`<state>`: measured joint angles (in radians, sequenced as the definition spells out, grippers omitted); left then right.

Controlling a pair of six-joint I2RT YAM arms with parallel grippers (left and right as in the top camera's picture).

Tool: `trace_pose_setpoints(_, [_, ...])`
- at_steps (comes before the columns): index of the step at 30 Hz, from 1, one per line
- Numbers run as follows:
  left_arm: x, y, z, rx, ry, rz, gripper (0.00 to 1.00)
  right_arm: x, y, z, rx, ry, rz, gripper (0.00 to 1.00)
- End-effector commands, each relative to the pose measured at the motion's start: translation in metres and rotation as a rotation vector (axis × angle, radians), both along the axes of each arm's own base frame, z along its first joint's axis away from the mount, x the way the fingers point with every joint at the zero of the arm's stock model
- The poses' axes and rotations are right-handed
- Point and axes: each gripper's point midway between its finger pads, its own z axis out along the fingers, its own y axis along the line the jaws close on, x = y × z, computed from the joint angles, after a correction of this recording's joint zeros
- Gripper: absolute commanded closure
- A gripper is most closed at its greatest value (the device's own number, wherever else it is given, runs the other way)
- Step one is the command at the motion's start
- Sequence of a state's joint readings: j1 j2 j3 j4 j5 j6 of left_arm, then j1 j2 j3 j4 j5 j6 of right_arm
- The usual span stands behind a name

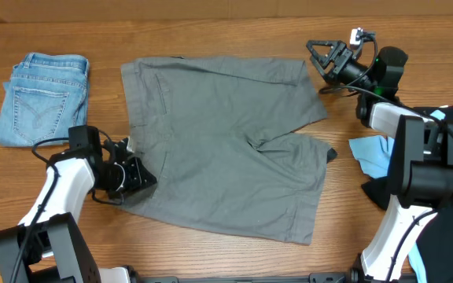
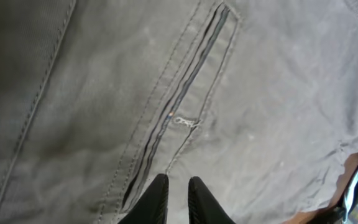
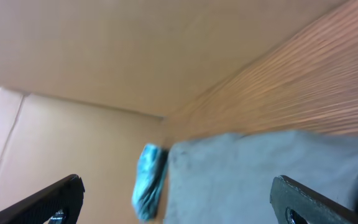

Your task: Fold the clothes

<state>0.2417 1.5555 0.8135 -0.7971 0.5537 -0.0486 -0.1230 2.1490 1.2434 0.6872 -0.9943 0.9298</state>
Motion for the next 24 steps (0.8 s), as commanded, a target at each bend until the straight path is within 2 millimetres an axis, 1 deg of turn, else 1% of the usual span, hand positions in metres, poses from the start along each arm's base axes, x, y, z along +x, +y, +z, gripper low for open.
trace_pose_setpoints(1, [0.022, 0.004, 0.032, 0.021, -0.115, -0.024, 0.86, -0.025, 0.02, 0.072, 0.005, -0.131, 0.115, 0.0])
trace_pose_setpoints(5, [0.035, 0.011, 0.075, 0.077, -0.225, -0.02, 0.86, -0.041, 0.017, 0.146, 0.019, -0.195, 0.048, 0.0])
trace_pose_setpoints(6, [0.038, 0.014, 0.09, 0.103, -0.264, -0.017, 0.86, -0.048, 0.016, 0.168, 0.014, -0.229, 0.026, 0.0])
trace_pose_setpoints(8, [0.041, 0.021, 0.117, 0.162, -0.345, -0.009, 0.86, -0.061, 0.012, 0.203, 0.01, -0.255, -0.039, 0.0])
trace_pose_setpoints(9, [0.042, 0.028, 0.14, 0.225, -0.415, 0.005, 0.86, -0.073, 0.009, 0.228, -0.021, -0.28, -0.099, 0.0])
trace_pose_setpoints(10, [0.042, 0.031, 0.15, 0.254, -0.449, 0.013, 0.85, -0.079, 0.007, 0.239, -0.062, -0.303, -0.138, 0.0])
trace_pose_setpoints(12, [0.04, 0.038, 0.177, 0.326, -0.542, 0.02, 0.8, -0.089, 0.001, 0.25, -0.187, -0.294, -0.262, 0.0])
trace_pose_setpoints(13, [0.038, 0.041, 0.189, 0.36, -0.587, 0.017, 0.75, -0.093, -0.004, 0.249, -0.298, -0.281, -0.34, 0.0])
trace_pose_setpoints(14, [0.034, 0.043, 0.198, 0.392, -0.618, 0.02, 0.72, -0.096, -0.01, 0.244, -0.403, -0.25, -0.415, 0.0])
trace_pose_setpoints(16, [0.028, 0.046, 0.207, 0.427, -0.648, 0.032, 0.65, -0.104, -0.025, 0.228, -0.64, -0.159, -0.571, 0.0])
trace_pose_setpoints(17, [0.025, 0.046, 0.21, 0.433, -0.655, 0.031, 0.63, -0.108, -0.028, 0.219, -0.747, -0.126, -0.619, 0.0])
trace_pose_setpoints(18, [0.023, 0.045, 0.211, 0.434, -0.658, 0.027, 0.62, -0.111, -0.027, 0.209, -0.835, -0.106, -0.636, 0.0])
trace_pose_setpoints(20, [0.02, 0.042, 0.209, 0.418, -0.647, 0.021, 0.59, -0.113, -0.01, 0.19, -0.947, -0.101, -0.568, 0.0])
trace_pose_setpoints(21, [0.019, 0.041, 0.206, 0.408, -0.633, 0.016, 0.59, -0.113, -0.001, 0.183, -0.956, -0.097, -0.533, 0.0])
trace_pose_setpoints(22, [0.016, 0.038, 0.199, 0.385, -0.602, 0.007, 0.61, -0.116, 0.011, 0.168, -0.973, -0.069, -0.465, 0.0])
trace_pose_setpoints(23, [0.015, 0.037, 0.195, 0.376, -0.584, 0.003, 0.63, -0.118, 0.016, 0.159, -0.985, -0.054, -0.429, 0.0])
trace_pose_setpoints(24, [0.011, 0.035, 0.187, 0.361, -0.547, -0.003, 0.67, -0.121, 0.018, 0.148, -0.996, -0.021, -0.395, 0.0])
